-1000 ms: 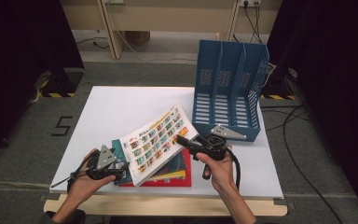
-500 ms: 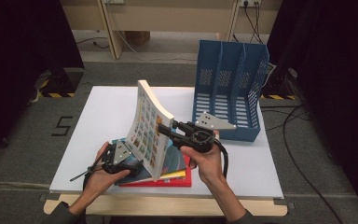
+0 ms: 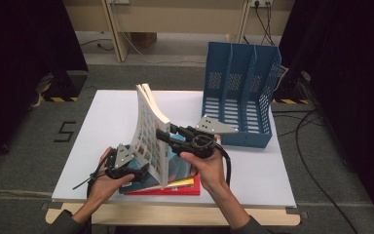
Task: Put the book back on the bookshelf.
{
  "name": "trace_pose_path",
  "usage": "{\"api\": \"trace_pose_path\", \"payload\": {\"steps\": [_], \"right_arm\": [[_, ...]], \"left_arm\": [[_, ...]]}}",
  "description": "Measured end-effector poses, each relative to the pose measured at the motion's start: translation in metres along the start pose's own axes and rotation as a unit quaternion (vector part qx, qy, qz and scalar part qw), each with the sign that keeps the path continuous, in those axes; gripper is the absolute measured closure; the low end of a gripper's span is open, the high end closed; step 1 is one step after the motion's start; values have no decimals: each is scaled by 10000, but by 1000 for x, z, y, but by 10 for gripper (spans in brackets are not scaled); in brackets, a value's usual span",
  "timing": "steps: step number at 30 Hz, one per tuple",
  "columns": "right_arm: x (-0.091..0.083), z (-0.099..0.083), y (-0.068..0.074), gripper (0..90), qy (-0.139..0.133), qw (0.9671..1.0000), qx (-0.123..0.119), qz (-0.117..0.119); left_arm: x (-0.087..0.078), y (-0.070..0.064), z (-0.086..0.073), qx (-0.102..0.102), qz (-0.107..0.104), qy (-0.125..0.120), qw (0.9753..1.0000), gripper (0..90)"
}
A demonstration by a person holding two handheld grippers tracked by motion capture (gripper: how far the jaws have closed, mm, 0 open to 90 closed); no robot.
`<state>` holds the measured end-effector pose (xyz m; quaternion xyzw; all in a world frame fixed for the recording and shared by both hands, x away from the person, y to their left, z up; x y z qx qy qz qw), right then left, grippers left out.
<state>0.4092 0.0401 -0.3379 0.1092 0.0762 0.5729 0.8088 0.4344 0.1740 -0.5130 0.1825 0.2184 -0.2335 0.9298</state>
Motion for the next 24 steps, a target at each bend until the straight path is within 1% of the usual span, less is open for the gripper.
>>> {"api": "trace_pose_path", "payload": {"steps": [1,2,3,4,5,6,7,9,10,11,12,13,14,15,16,18,19,20,21,22,23,24], "right_arm": [[2,0,1,610,0,10000,32,27],[4,0,3,610,26,10000,22,22],[7,0,5,611,73,10000,-19,8],[10,0,9,615,159,9996,-239,-4],[10,0,9,615,159,9996,-239,-4],[11,0,11,621,188,9994,-279,-46],[11,0,12,630,228,9990,-367,-66],[9,0,14,645,259,9984,-486,-148],[8,0,15,649,267,9982,-522,-123],[5,-1,16,656,251,9983,-514,-119],[3,-2,17,660,263,9982,-516,-139],[1,-2,19,663,278,9982,-527,-104],[0,-2,19,666,245,9980,-571,-92],[-2,-2,21,666,222,9981,-576,-63],[-3,-3,23,667,224,9982,-557,3],[-6,-5,27,671,267,9981,-551,26],[-6,-5,30,672,256,9981,-554,73],[-7,-6,31,674,277,9979,-576,88],[-7,-6,33,674,267,9978,-601,113],[-8,-7,36,674,316,9979,-552,134],[-8,-7,38,674,304,9977,-571,194],[-8,-8,39,674,307,9975,-595,221]], "left_arm": [[0,1,1,94,21,-39,9999,63],[-1,0,0,60,56,-32,10000,63],[-2,0,2,71,65,-96,9999,64],[-3,0,5,24,69,-213,9997,122],[-4,1,11,-14,101,-455,9989,122],[-7,3,15,-181,167,-595,9979,159],[-9,6,19,-258,196,-694,9971,137],[-11,16,26,-519,231,-862,9947,141],[-11,24,28,-712,222,-859,9935,142],[-10,31,27,-838,240,-833,9927,142],[-10,42,27,-1015,363,-856,9905,143],[-9,54,26,-1100,500,-868,9889,144],[-9,64,25,-1173,579,-833,9879,144],[-8,76,23,-1299,653,-801,9861,144],[-7,83,22,-1376,687,-760,9852,144],[-4,91,19,-1451,638,-653,9852,144],[-3,96,19,-1538,655,-669,9837,144],[-2,100,18,-1574,640,-669,9832,145],[-1,102,18,-1612,586,-673,9829,146],[-1,103,19,-1735,481,-721,9810,148],[-2,104,20,-1756,452,-747,9806,149],[-3,104,21,-1714,425,-759,9813,151]]}}
Point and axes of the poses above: each handheld gripper's, and its own axes: x roughly forward along the jaws, z roughly out of its top, y roughly to its left, the point moved 10 cm from there along x, roughly forward along the jaws, and after that the axes turned 5 degrees about z, right-handed, at the moved point
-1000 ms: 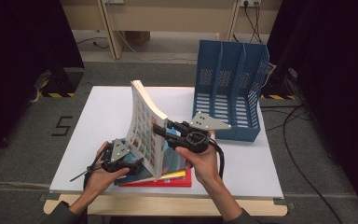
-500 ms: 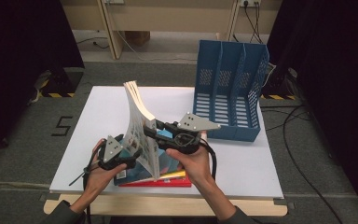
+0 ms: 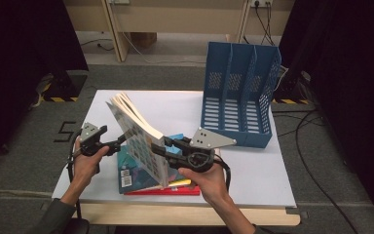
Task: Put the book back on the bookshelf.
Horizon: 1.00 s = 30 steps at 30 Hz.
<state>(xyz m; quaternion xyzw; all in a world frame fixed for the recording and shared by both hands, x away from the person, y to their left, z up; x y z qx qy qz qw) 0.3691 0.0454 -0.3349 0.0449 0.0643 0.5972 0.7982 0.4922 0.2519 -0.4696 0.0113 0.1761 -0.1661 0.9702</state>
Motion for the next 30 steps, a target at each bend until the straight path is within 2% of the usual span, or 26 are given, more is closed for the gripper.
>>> {"api": "trace_pose_path", "payload": {"steps": [3,8,9,10,11,12,13,16,18,22,25,26,27,30], "right_arm": [[1,-1,5,670,37,10000,-7,73],[5,-4,8,609,104,9998,120,120],[7,-5,8,591,87,9998,173,79],[10,-9,6,563,233,9997,7,-10],[13,-13,1,527,394,9989,-115,-223],[17,-16,0,548,435,9986,-116,-275],[22,-20,1,552,502,9986,-45,-172],[33,-28,-10,620,757,9964,-88,-362],[35,-27,-14,662,815,9944,-356,-567],[31,-27,-16,701,683,9967,-107,-425],[30,-27,-19,710,391,9987,309,-118],[30,-27,-19,702,235,9979,597,20],[31,-27,-20,699,166,9970,749,142],[33,-27,-21,694,85,9945,1017,249]], "left_arm": [[-2,-1,1,96,-16,-3,10000,160],[-2,0,-2,65,-15,35,10000,160],[-2,-1,-2,72,-4,28,10000,169],[-3,-1,-3,101,19,41,9999,170],[-3,-1,-3,129,21,45,9999,170],[-3,0,-3,157,29,56,9999,169],[-2,0,-4,184,40,71,9998,164],[-3,-1,-9,263,43,162,9995,167],[-4,0,-11,300,64,183,9994,170],[-7,0,-20,307,37,311,9990,180],[-11,-1,-27,211,-18,377,9991,182],[-13,-1,-29,210,-15,383,9990,183],[-14,-1,-31,219,0,396,9990,186],[-14,-1,-34,89,-7,421,9991,192]]}}
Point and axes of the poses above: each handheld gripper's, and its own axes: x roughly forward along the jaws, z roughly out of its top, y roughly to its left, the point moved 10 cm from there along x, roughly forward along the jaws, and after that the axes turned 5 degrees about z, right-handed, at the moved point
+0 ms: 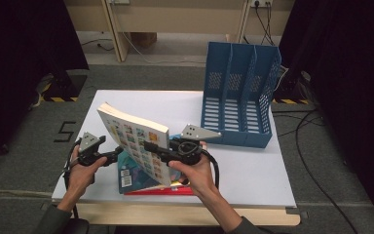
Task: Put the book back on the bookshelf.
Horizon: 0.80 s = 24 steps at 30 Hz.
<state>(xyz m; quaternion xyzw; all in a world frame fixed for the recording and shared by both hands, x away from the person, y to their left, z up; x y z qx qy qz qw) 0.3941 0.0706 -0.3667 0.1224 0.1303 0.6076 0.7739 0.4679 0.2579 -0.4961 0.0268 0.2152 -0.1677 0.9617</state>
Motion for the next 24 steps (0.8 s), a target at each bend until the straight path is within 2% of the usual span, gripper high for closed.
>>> {"api": "trace_pose_path", "payload": {"steps": [4,7,11,14,15,16,18,20,21,24], "right_arm": [[0,3,-6,679,-139,9978,616,203],[-4,6,-17,676,-351,9933,1060,280],[-12,10,-38,675,-770,9821,1691,296],[-22,13,-55,671,-1092,9701,2149,265],[-25,15,-61,671,-1177,9674,2234,208],[-29,17,-66,671,-1266,9629,2381,131],[-36,22,-76,671,-1427,9583,2475,21],[-41,26,-83,671,-1500,9579,2447,-119],[-44,27,-85,671,-1543,9552,2520,-189],[-53,37,-95,677,-1832,9494,2534,-292]], "left_arm": [[2,-1,0,-10,2,23,10000,205],[3,1,-3,-95,-33,51,9999,184],[5,2,-6,-130,-53,84,9999,158],[8,-1,-11,-202,-170,157,9995,153],[9,-3,-14,-203,-222,218,9993,147],[10,-4,-16,-210,-252,251,9991,146],[10,-5,-18,-204,-287,304,9989,146],[10,-5,-18,-216,-289,307,9989,146],[10,-5,-19,-224,-294,314,9988,146],[10,-5,-20,-216,-315,339,9987,146]]}}
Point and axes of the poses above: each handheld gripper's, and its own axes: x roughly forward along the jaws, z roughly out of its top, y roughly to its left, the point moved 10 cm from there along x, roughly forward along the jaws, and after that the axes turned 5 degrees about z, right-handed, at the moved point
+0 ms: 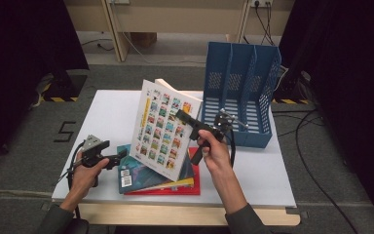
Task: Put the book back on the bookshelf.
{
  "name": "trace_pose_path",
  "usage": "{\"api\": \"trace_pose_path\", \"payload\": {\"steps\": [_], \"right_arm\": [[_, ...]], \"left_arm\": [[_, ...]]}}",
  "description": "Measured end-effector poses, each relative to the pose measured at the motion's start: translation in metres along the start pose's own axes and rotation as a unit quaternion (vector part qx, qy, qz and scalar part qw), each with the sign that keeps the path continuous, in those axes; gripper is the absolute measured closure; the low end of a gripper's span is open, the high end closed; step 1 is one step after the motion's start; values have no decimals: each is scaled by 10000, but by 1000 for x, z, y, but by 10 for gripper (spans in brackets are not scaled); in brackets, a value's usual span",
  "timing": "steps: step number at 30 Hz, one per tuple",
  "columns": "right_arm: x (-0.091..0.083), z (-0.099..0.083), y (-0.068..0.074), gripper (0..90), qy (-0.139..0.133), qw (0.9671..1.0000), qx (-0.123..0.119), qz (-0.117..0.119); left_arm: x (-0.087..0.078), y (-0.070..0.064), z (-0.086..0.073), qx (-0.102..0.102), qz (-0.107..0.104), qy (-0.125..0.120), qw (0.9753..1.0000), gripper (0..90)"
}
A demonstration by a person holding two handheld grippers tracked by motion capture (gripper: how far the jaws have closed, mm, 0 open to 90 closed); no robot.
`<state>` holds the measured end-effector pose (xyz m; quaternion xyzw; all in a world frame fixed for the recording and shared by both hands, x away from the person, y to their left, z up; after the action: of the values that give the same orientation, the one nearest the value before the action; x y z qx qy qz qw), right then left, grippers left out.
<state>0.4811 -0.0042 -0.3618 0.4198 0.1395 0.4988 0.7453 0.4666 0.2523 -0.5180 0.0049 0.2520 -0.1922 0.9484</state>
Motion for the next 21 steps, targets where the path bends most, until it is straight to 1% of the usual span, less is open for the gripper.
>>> {"api": "trace_pose_path", "payload": {"steps": [1,2,3,4,5,7,8,9,10,11,12,13,14,15,16,17,18,20,21], "right_arm": [[-1,4,1,683,-22,10000,-67,1],[-2,6,1,688,-31,9998,-197,-2],[-3,5,1,688,10,9999,-165,-11],[-5,3,-1,687,73,9998,-181,-91],[-6,0,0,687,145,9998,-111,-75],[-5,-2,1,691,162,9998,-76,-45],[-5,-1,2,693,192,9997,-127,-64],[-4,0,2,694,167,9998,-90,-61],[-3,2,3,694,143,9998,-110,-59],[-2,4,4,696,141,9998,-137,-35],[-1,6,5,697,134,9998,-148,-30],[0,7,7,698,130,9998,-179,-30],[1,9,8,698,105,9998,-177,-28],[1,9,10,699,104,9998,-150,-11],[1,10,11,700,110,9998,-136,-2],[1,10,11,701,85,9999,-95,-18],[1,11,11,703,87,9999,-126,-15],[-1,14,10,703,53,9999,-72,-51],[-2,16,10,703,21,10000,-34,-60]], "left_arm": [[0,0,-1,-13,-12,10,10000,146],[0,-1,-1,-60,-37,27,10000,146],[1,-2,-2,-92,-86,51,9999,146],[1,-3,-3,-107,-122,54,9999,146],[1,-3,-3,-108,-141,65,9998,146],[-2,-6,-6,-120,-126,105,9998,147],[-6,-12,-8,-71,-188,107,9997,147],[-10,-19,-11,41,-253,116,9996,146],[-14,-24,-13,165,-289,109,9994,145],[-16,-27,-17,323,-321,171,9988,144],[-17,-28,-20,388,-353,246,9983,144],[-15,-26,-24,366,-347,312,9982,144],[-13,-23,-26,275,-345,357,9984,145],[-11,-22,-26,109,-406,376,9984,125],[-10,-19,-26,22,-408,386,9984,119],[-10,-16,-25,-37,-384,372,9986,127],[-10,-14,-25,-111,-379,350,9986,145],[-11,-9,-25,-250,-386,333,9984,145],[-11,-6,-25,-289,-369,332,9984,144]]}}
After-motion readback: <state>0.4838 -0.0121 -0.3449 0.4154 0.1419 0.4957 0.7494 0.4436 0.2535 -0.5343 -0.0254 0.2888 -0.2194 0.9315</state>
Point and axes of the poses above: each handheld gripper's, and its own axes: x roughly forward along the jaws, z roughly out of its top, y roughly to its left, the point moved 10 cm from there along x, roughly forward along the jaws, and after that the axes turned 5 degrees about z, right-handed, at the moved point
